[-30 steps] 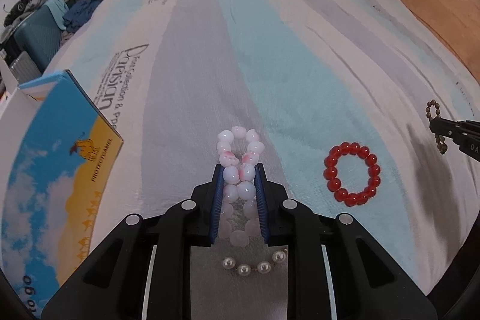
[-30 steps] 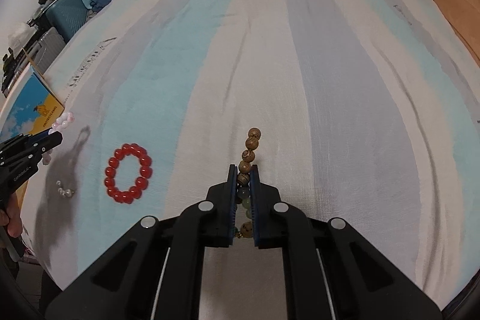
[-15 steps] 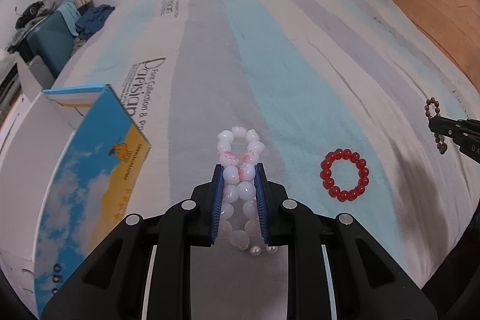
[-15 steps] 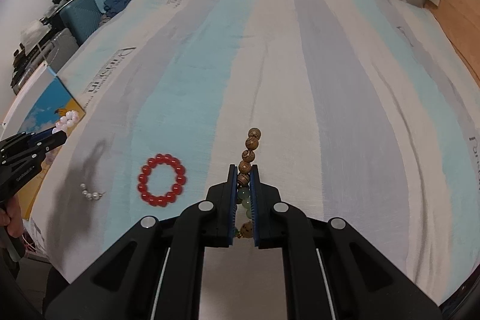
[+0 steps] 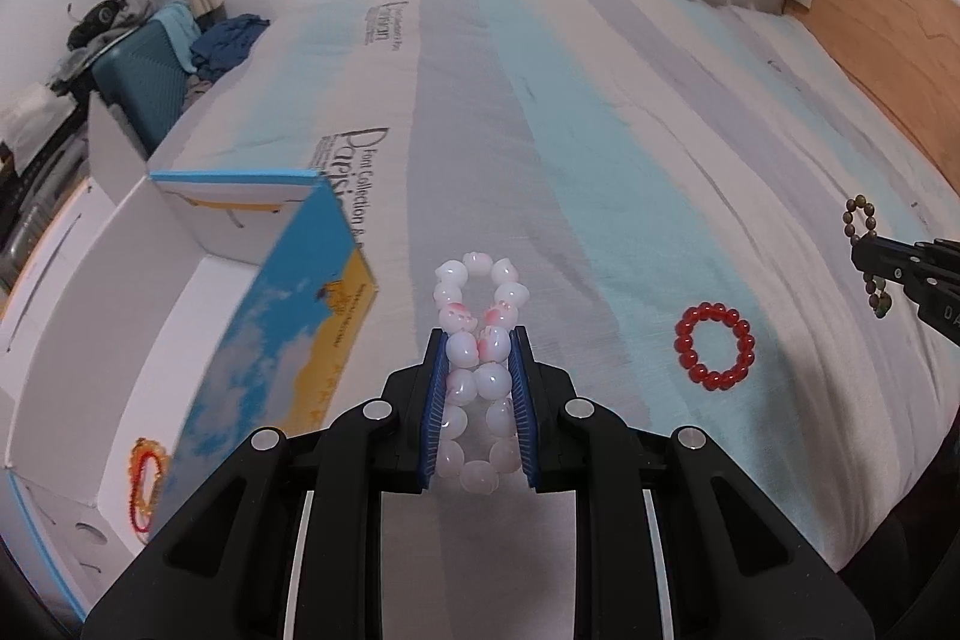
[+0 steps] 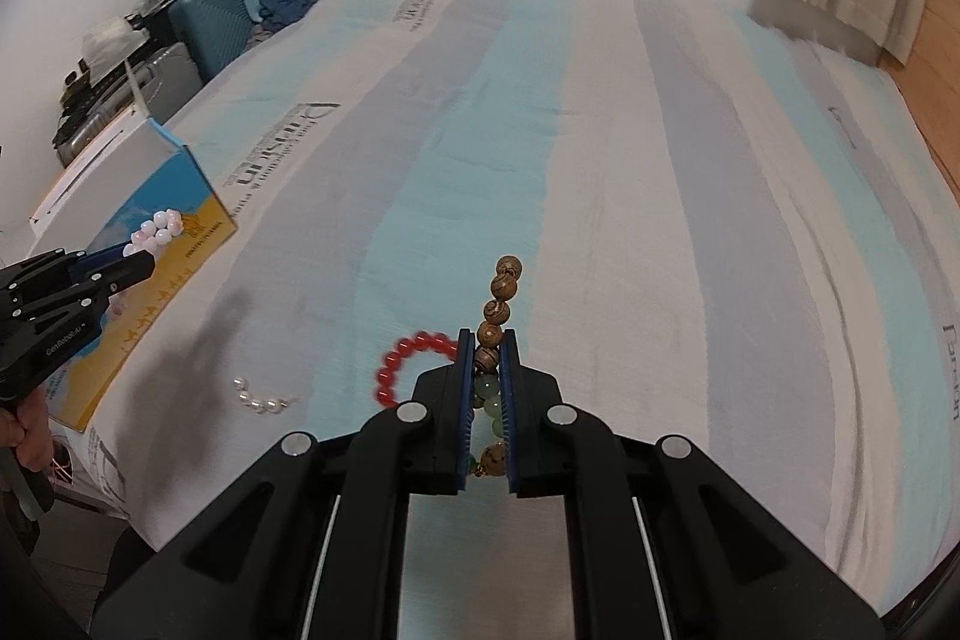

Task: Organize jewelry
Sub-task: 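Carry both held bracelets over the open white box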

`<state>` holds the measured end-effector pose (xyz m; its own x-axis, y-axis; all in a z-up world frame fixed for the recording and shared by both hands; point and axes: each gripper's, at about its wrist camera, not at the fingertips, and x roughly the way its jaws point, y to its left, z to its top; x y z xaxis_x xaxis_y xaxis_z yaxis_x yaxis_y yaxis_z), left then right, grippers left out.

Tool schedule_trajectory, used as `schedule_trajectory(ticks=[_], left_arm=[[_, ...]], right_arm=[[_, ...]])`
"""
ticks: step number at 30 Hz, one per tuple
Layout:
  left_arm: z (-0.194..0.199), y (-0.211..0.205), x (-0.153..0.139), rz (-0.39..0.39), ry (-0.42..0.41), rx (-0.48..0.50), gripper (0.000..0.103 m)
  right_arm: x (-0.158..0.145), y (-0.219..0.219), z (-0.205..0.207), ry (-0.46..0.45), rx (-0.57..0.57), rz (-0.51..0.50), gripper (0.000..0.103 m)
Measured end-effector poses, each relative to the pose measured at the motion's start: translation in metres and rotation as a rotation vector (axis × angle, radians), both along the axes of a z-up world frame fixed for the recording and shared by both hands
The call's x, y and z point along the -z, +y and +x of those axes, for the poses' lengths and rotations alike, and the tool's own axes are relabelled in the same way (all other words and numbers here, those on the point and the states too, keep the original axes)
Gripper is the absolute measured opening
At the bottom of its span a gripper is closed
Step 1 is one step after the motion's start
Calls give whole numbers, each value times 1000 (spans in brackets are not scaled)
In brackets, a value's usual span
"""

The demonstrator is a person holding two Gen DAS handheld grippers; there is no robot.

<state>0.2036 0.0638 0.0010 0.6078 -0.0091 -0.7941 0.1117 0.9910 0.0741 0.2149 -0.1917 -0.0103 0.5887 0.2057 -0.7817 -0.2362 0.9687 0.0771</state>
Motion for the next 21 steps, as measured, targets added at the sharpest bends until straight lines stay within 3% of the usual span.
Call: schedule_trajectory(ticks=[21], left_arm=[[-36,65,-40,-2,-60,-97,20]], right_arm=[[-50,92,-24,-87,-128,-1,7]])
